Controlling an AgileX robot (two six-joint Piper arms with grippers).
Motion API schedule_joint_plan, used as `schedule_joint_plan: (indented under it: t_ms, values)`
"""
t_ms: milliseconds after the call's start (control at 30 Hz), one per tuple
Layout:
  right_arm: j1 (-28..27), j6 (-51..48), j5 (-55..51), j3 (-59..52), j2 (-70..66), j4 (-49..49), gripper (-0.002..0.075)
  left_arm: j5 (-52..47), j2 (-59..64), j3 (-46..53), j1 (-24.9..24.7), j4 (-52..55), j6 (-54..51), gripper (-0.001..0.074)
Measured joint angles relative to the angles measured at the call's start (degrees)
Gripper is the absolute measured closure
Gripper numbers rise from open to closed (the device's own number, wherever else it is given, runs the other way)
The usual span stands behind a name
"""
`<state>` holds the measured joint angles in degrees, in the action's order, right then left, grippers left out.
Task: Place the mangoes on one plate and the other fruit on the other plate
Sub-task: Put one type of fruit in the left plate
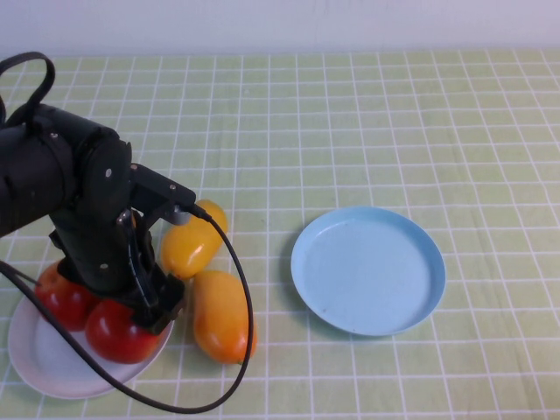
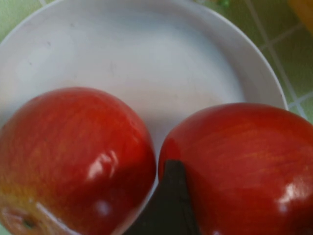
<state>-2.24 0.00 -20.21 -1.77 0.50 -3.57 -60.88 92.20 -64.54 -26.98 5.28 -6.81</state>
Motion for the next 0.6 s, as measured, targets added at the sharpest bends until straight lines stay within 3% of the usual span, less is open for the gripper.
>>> schedule_joint_plan:
  t_ms: [200,600]
  values:
    - [0.0,0.0,0.0,0.0,0.0,0.0,0.0742,-0.1,0.0,0.0,0.0,0.1,0.5,0.0069]
    - [0.0,0.0,0.0,0.0,0.0,0.0,0.0742,-2.4,-0.6,-2.3,0.0,0.3,2.5,0.0067]
